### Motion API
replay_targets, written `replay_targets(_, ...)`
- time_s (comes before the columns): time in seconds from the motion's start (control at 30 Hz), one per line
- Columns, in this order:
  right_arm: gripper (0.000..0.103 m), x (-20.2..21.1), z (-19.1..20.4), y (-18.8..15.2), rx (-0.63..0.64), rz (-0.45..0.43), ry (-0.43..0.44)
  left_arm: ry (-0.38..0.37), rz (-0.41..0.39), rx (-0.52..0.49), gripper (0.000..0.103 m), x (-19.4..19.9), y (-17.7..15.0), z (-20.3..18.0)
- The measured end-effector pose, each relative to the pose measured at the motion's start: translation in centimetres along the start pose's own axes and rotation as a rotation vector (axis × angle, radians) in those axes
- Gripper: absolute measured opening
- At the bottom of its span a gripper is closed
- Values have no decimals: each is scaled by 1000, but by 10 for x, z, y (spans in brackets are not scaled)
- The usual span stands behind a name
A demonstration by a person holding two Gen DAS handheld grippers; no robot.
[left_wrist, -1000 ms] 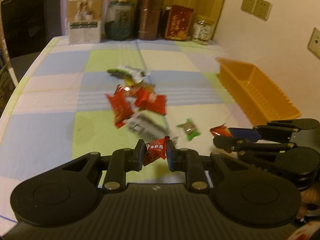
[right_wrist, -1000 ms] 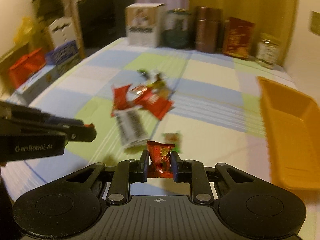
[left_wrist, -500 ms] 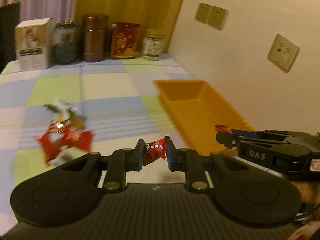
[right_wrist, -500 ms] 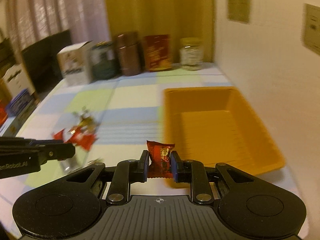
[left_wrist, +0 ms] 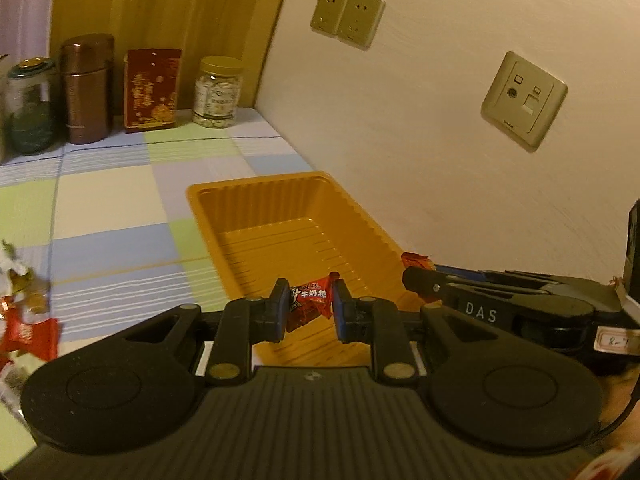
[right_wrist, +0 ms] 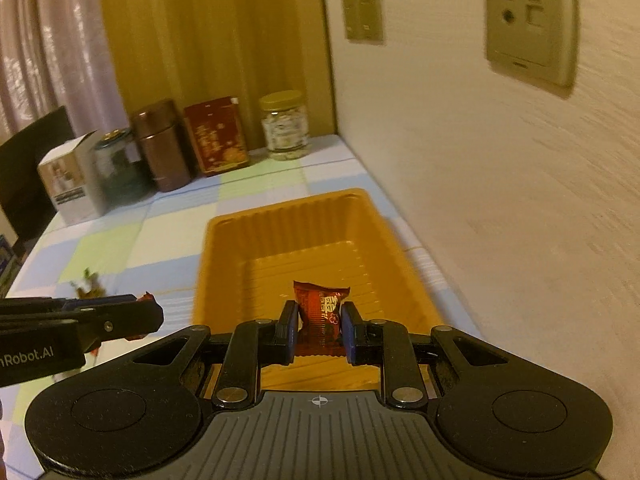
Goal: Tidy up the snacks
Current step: 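Carry both red candies to the orange tray and open both grippers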
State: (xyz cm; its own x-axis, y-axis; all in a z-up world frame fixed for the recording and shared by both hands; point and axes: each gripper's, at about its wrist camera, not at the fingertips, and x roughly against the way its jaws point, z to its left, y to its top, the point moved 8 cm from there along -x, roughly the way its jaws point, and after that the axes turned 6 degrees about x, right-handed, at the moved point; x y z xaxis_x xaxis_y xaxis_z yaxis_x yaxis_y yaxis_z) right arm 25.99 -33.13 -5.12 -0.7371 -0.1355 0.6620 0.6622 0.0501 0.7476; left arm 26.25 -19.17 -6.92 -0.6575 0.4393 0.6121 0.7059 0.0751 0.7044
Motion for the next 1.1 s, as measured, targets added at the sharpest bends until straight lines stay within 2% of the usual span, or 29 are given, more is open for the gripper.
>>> replay_targets(0.47,23,-14,-20,4,-54,10,-4,-27,53,5,21,-36,2,-9)
replay_targets(0.53,23,-15,-21,4,-56,11,-5,-11,55,16,28,-41,3,-7)
replay_targets(0.57,23,-15,-21,3,-57,11,-5,-5,57,20,37,-42,2,-5)
replay_targets(0.83,23,-17,-24,3,-71,16,-4,47,59,18,53,-38,-4,10)
replay_targets(0.9,23,-17,-25,2,-74,16,0,66,60,21,65,-36,-6,15)
replay_targets(0.97,23,-17,-25,3,-77,14,4,76,54,26,69,-33,-7,20)
replay_targets(1.1,23,-18,-22,4,-75,11,13,117,34,4,69,-29,-8,26)
